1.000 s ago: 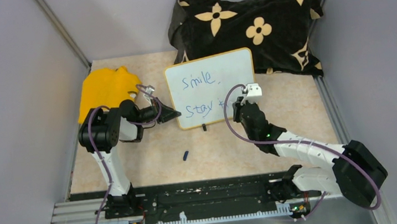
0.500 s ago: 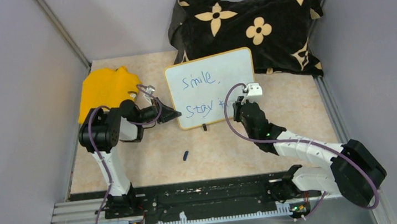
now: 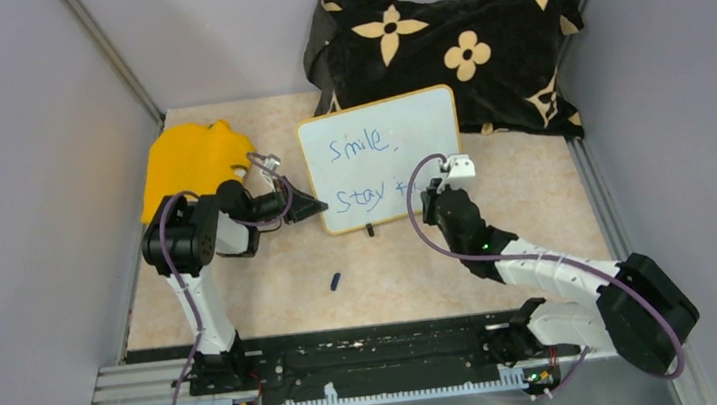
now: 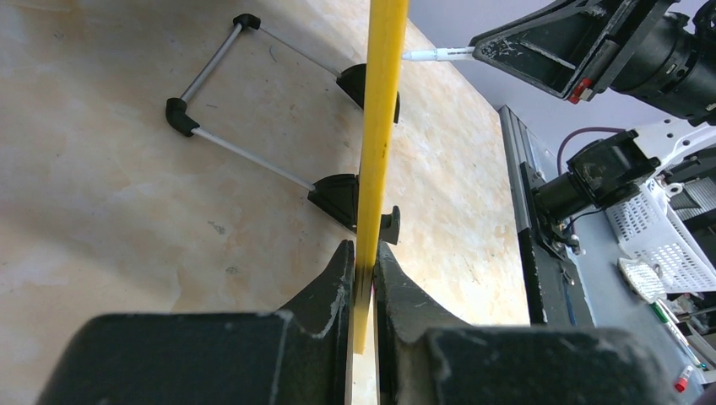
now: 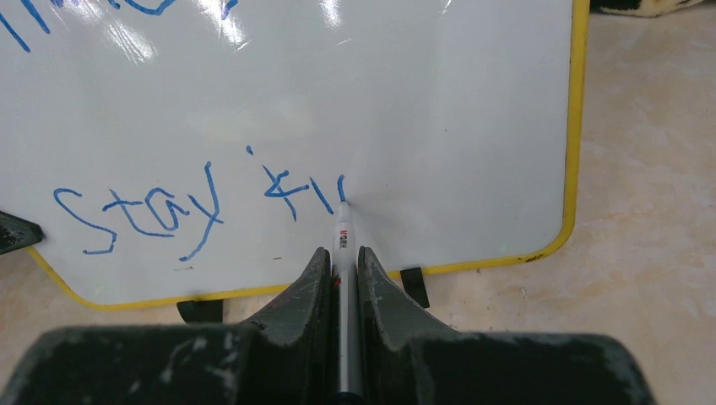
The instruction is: Write a sentence on the whiteboard
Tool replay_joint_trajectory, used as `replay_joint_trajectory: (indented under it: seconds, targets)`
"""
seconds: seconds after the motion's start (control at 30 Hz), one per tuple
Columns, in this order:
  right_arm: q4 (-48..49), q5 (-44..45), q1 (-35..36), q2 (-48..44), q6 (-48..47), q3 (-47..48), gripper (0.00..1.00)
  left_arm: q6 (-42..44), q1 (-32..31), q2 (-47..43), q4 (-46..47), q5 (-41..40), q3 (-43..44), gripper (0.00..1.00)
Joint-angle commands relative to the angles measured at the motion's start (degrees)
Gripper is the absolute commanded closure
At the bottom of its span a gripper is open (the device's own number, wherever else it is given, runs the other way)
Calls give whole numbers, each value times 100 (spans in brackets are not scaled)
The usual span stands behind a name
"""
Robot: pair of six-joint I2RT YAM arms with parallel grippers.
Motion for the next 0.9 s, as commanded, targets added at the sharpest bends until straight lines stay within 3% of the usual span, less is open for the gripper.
replay_joint_trajectory:
  seconds: [0.0,0.87]
  targets:
    - [134,6,-81,-169,103,-59,100,66,-76,81,-367,-66,45,100]
    - [234,114,-204,113,-173,545,100,65,-76,84,-373,-63,44,100]
